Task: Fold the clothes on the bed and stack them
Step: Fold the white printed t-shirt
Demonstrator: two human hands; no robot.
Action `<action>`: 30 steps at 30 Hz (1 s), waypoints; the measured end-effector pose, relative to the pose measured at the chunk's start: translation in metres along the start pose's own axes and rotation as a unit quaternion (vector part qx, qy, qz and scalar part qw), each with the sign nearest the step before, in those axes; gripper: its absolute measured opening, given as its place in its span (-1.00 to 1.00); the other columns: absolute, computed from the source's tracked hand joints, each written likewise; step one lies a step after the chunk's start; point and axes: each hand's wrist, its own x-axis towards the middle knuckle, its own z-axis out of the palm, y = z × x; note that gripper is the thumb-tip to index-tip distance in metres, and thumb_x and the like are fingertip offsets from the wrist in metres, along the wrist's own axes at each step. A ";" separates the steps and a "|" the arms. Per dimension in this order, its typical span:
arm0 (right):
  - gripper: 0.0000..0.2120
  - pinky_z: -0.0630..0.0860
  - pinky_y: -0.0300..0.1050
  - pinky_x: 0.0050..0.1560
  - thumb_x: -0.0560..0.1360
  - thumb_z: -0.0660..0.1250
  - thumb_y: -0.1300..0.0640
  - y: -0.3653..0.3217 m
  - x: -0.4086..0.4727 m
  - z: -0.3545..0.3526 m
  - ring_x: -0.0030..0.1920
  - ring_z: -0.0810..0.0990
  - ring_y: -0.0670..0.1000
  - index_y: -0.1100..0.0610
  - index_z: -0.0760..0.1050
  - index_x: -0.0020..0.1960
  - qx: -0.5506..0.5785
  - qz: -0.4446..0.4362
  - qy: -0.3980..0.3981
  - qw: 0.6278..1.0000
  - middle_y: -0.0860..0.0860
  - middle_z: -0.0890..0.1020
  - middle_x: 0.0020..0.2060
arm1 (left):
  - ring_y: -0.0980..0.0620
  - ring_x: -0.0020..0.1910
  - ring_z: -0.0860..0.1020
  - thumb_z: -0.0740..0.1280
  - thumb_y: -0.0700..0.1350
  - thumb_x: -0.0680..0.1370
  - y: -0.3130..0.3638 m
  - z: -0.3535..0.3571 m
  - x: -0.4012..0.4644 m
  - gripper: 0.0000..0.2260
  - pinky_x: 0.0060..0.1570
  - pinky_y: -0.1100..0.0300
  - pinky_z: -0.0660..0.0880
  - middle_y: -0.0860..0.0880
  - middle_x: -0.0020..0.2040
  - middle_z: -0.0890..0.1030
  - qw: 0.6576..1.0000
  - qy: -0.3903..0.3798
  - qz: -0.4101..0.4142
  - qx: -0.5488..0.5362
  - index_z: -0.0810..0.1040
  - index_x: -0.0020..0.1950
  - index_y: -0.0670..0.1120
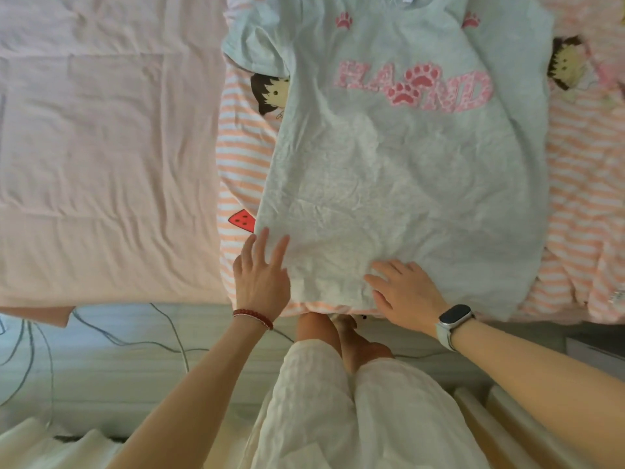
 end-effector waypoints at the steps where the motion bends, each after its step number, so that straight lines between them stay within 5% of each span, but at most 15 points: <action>1: -0.56 0.44 0.21 0.11 0.49 0.02 -0.01 -0.001 0.003 -0.002 0.26 0.46 0.22 0.03 0.47 0.27 0.009 0.038 0.003 0.999 0.14 0.43 0.33 | -0.29 0.35 0.32 0.30 -0.12 0.38 0.008 0.002 0.004 -0.47 0.15 -0.22 0.39 -0.19 0.38 0.38 0.997 -0.031 0.059 0.032 0.34 0.36 0.04; 3: -0.50 0.14 0.42 0.28 0.51 0.03 -0.06 -0.004 0.010 0.005 0.46 0.12 0.25 -0.08 0.20 0.46 0.024 0.084 -0.009 0.996 0.12 0.11 0.50 | -0.23 0.47 0.06 0.16 0.03 0.48 0.021 0.007 0.011 -0.47 0.31 -0.32 0.18 -0.12 0.52 0.14 0.977 -0.147 0.120 0.094 0.19 0.46 0.14; 5: -0.47 -0.10 0.43 0.34 0.57 0.01 -0.08 -0.007 0.009 0.021 0.49 -0.22 0.21 -0.13 -0.05 0.50 0.036 0.074 -0.099 0.992 0.03 -0.21 0.52 | -0.16 0.51 -0.14 0.12 0.14 0.54 0.023 0.013 0.009 -0.48 0.39 -0.28 -0.05 -0.02 0.55 -0.11 0.951 -0.264 0.106 0.121 0.08 0.49 0.21; 7: -0.55 0.05 0.31 0.36 0.59 -0.01 -0.06 -0.011 -0.001 0.018 0.50 -0.08 0.17 -0.06 0.12 0.47 0.030 0.029 -0.168 0.985 0.00 -0.04 0.52 | -0.11 0.50 -0.03 0.08 0.20 0.54 0.022 0.008 0.006 -0.57 0.40 -0.14 0.06 0.03 0.54 -0.03 0.949 -0.280 0.090 0.114 0.28 0.42 0.20; 9: -0.63 0.32 0.08 0.24 0.60 -0.02 -0.02 -0.011 -0.005 0.006 0.37 0.26 0.12 0.02 0.33 0.34 0.075 0.018 -0.143 0.987 0.03 0.35 0.36 | -0.07 0.43 0.17 0.09 0.20 0.55 0.022 -0.005 0.014 -0.61 0.29 0.01 0.26 0.06 0.48 0.19 0.951 -0.285 0.082 0.089 0.46 0.30 0.12; 12: -0.66 0.43 -0.05 0.07 0.60 0.01 0.03 0.000 0.008 -0.021 0.16 0.43 0.06 0.05 0.40 0.28 0.131 0.028 -0.003 0.991 0.01 0.52 0.14 | -0.01 0.25 0.40 0.14 0.08 0.58 0.028 -0.025 0.047 -0.69 0.18 0.09 0.33 0.05 0.29 0.46 0.966 -0.245 0.078 0.036 0.51 0.23 0.02; 16: -0.60 0.46 0.18 0.12 0.51 0.05 0.07 0.026 0.053 -0.068 0.22 0.49 0.20 0.10 0.50 0.24 0.132 0.086 0.191 0.969 0.12 0.55 0.18 | -0.04 0.34 0.31 0.14 -0.03 0.60 0.044 -0.043 0.113 -0.67 0.25 0.07 0.27 -0.01 0.37 0.38 0.981 -0.161 0.113 0.002 0.40 0.35 -0.01; 19: -0.52 -0.04 0.30 0.41 0.60 -0.02 0.02 0.049 0.085 -0.097 0.51 -0.06 0.17 -0.01 0.07 0.51 0.120 0.181 0.134 0.967 0.08 0.00 0.52 | -0.11 0.51 -0.03 0.11 0.03 0.61 0.065 -0.048 0.166 -0.53 0.42 -0.07 0.07 -0.05 0.54 0.00 0.973 -0.160 0.162 0.033 0.09 0.51 0.06; 21: -0.47 -0.14 0.29 0.41 0.61 -0.02 -0.01 0.064 0.098 -0.098 0.50 -0.24 0.17 -0.06 -0.15 0.52 0.133 0.236 0.064 0.961 0.05 -0.21 0.52 | -0.13 0.51 -0.19 0.07 0.11 0.61 0.073 -0.041 0.194 -0.46 0.43 -0.18 -0.07 -0.02 0.54 -0.18 0.959 -0.186 0.194 0.090 -0.08 0.53 0.13; 23: -0.46 -0.03 0.25 0.42 0.59 0.00 -0.03 0.074 0.099 -0.092 0.51 -0.15 0.15 -0.03 -0.10 0.52 0.125 0.229 -0.002 0.965 0.05 -0.14 0.53 | -0.15 0.51 -0.09 0.07 0.16 0.59 0.082 -0.035 0.213 -0.48 0.40 -0.20 0.02 -0.03 0.55 -0.12 0.942 -0.239 0.200 0.124 0.00 0.51 0.15; 25: -0.52 0.15 0.06 0.40 0.57 0.00 -0.04 0.081 0.088 -0.090 0.48 0.12 0.08 -0.01 0.16 0.47 0.151 0.194 0.000 0.969 0.04 0.15 0.50 | -0.15 0.39 0.25 0.09 0.12 0.59 0.094 -0.036 0.225 -0.60 0.28 -0.09 0.27 -0.09 0.47 0.21 0.935 -0.272 0.191 0.120 0.30 0.41 0.08; 27: -0.63 0.36 -0.06 0.26 0.59 0.04 0.01 0.096 0.075 -0.099 0.31 0.39 0.04 0.01 0.40 0.34 0.272 0.210 0.101 0.934 0.00 0.47 0.30 | -0.08 0.14 0.48 0.08 0.04 0.60 0.110 -0.042 0.239 -0.69 0.08 0.05 0.40 -0.08 0.22 0.47 0.948 -0.245 0.185 0.080 0.50 0.22 -0.03; 30: -0.71 0.44 -0.09 0.10 0.58 0.15 0.17 0.146 0.063 -0.122 0.16 0.50 0.04 0.11 0.47 0.27 0.354 0.294 0.283 0.841 0.03 0.58 0.12 | -0.07 0.05 0.52 0.09 -0.03 0.61 0.144 -0.052 0.272 -0.71 -0.01 0.10 0.44 -0.08 0.11 0.53 0.961 -0.207 0.183 0.010 0.52 0.19 -0.08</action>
